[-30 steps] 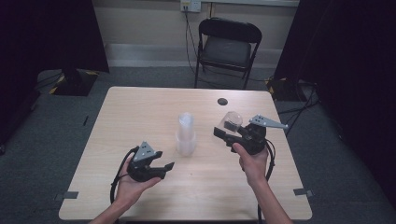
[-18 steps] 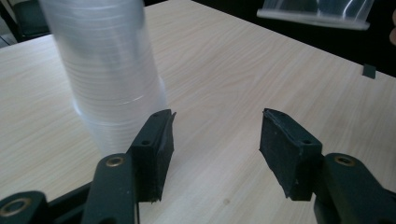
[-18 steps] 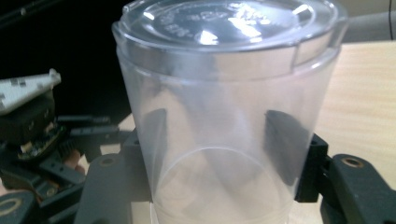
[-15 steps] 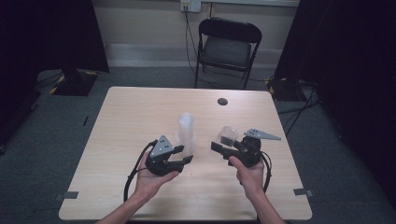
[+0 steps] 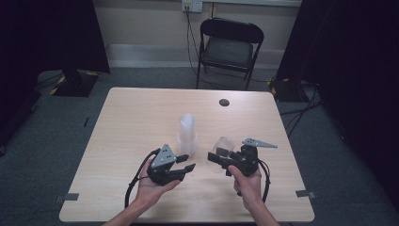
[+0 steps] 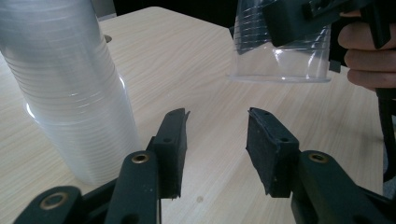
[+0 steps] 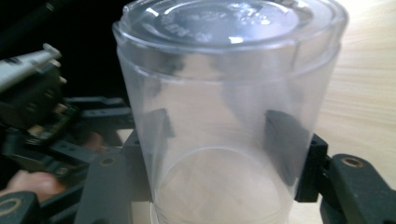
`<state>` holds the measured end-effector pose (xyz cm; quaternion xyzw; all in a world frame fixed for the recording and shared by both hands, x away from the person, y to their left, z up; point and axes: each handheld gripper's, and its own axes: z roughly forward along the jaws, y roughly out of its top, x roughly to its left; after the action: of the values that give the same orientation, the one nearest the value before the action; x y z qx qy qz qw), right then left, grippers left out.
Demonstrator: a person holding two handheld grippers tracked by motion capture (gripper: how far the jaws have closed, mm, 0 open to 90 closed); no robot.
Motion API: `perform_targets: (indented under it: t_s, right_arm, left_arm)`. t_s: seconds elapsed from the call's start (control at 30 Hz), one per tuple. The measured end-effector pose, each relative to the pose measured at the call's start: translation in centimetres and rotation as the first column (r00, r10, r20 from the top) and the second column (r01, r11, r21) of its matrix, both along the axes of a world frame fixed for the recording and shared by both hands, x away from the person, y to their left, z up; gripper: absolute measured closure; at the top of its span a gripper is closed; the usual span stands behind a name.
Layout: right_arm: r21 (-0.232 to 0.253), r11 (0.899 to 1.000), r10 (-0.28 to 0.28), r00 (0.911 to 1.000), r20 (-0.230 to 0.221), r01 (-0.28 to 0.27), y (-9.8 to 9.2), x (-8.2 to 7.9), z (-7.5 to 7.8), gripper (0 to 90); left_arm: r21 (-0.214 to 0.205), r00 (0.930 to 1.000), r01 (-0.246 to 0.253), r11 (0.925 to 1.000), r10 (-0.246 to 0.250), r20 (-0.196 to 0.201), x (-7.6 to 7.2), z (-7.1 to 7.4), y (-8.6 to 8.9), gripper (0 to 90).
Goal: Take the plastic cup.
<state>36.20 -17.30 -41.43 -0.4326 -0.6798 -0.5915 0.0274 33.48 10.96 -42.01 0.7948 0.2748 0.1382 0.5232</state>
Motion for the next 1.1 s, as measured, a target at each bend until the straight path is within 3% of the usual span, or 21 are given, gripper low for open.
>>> perform_targets:
  t_s: [0.03,0.07,0.1,0.23,0.4,0.43,0.53,0.63,0.8,0.9,1.03,1.1]
  right_arm:
    - [0.050,0.999,0.017,0.9993,-0.032,-0.016,-0.1,0.1,0.0,41.3]
    - [0.050,0.999,0.017,0.9993,-0.032,-0.016,-0.1,0.1,0.0,41.3]
    - [0.094,0.995,0.033,0.9974,-0.064,-0.027,-0.1,0.2,-0.1,41.5]
    - [0.143,0.989,0.060,0.9921,-0.110,-0.044,0.3,0.2,-0.2,41.6]
    - [0.154,0.986,0.083,0.9870,-0.137,-0.062,0.8,0.1,-0.4,41.9]
    - [0.172,0.982,0.103,0.9814,-0.162,-0.074,1.0,0.0,-0.5,42.2]
    - [0.182,0.980,0.117,0.9768,-0.179,-0.084,1.2,0.0,-0.6,42.5]
    - [0.206,0.974,0.138,0.9669,-0.215,-0.093,1.6,0.0,-0.8,42.7]
    - [0.212,0.972,0.145,0.9631,-0.226,-0.097,1.9,0.0,-0.7,42.8]
    - [0.228,0.968,0.160,0.9576,-0.240,-0.105,2.1,0.0,-0.7,43.0]
    - [0.213,0.971,0.158,0.9560,-0.247,-0.106,2.4,-0.2,-0.7,43.0]
    - [0.216,0.970,0.170,0.9496,-0.264,-0.114,2.7,-0.3,-0.8,42.9]
  left_arm:
    - [-0.001,1.0000,0.006,1.0000,-0.006,0.007,-0.1,0.0,-0.1,59.4]
    - [-0.001,1.0000,0.006,1.0000,-0.006,0.007,-0.1,0.0,-0.1,59.8]
    - [-0.008,0.9997,0.018,0.9998,-0.018,0.018,-0.2,-0.1,-0.4,60.4]
    - [0.004,0.9985,0.028,0.9996,-0.028,0.047,-0.7,-0.2,-1.0,62.1]
    - [0.013,0.9964,0.034,0.9993,-0.035,0.078,-1.1,-0.3,-1.5,65.5]
    - [0.022,0.9948,0.027,0.9994,-0.029,0.098,-1.3,-0.3,-1.8,66.2]
    - [0.029,0.9927,0.011,0.9995,-0.015,0.120,-1.5,-0.3,-1.9,67.7]
    - [0.022,0.9884,-0.004,0.9998,0.000,0.152,-1.7,-0.4,-1.9,69.8]
    - [0.031,0.9824,-0.016,0.9994,0.010,0.186,-1.8,-0.6,-2.1,74.4]
    - [0.026,0.9731,-0.029,0.9992,0.022,0.229,-2.1,-0.8,-2.5,75.7]
    - [0.015,0.9669,-0.038,0.9992,0.033,0.253,-2.3,-1.2,-2.7,74.3]
    - [-0.012,0.9631,-0.047,0.9988,0.049,0.265,-2.2,-1.4,-2.8,74.0]
